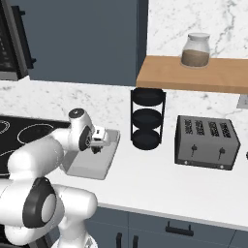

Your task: Place one mushroom and one steak in each tupperware on the nearby counter, to pack two identical lunches.

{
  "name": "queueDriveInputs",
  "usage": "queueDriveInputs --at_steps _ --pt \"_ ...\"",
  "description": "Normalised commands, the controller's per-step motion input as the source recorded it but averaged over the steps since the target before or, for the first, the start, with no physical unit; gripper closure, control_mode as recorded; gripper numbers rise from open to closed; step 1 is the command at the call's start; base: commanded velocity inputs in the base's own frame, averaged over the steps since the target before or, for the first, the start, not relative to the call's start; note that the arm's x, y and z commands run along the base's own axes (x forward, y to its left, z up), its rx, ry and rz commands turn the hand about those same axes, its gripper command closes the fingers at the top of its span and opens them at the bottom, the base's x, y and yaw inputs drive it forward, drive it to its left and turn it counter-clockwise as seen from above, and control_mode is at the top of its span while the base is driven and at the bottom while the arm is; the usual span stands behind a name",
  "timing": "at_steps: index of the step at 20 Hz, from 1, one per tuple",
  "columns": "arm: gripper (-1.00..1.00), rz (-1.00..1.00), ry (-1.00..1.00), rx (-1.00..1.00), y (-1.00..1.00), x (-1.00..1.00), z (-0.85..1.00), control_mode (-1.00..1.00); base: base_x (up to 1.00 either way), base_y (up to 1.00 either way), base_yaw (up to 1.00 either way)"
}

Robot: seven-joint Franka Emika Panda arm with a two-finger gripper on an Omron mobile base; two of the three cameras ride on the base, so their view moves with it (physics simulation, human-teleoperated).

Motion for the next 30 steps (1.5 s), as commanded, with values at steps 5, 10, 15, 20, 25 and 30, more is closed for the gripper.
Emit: queueDriveInputs --at_steps 5,10,15,20,25,30 --pt "1.00 0.01 -0.02 0.00 0.00 0.21 -0.21 -1.00 0.00 0.00 0.00" --pt "1.00 0.00 -0.02 0.00 0.01 0.43 -0.01 -1.00 0.00 0.00 0.00" --pt "1.00 0.00 0.03 0.00 0.03 0.25 -0.29 -1.00 0.00 0.00 0.00" --pt "-1.00 0.00 0.01 0.00 0.00 0.13 -0.16 -1.00 0.00 0.00 0.00" --pt "-1.00 0.00 0.00 0.00 0.00 0.02 0.02 -1.00 0.00 0.00 0.00" --pt "-1.00 0.00 0.00 -0.09 0.03 -0.01 0.26 -1.00 0.00 0.00 0.00"
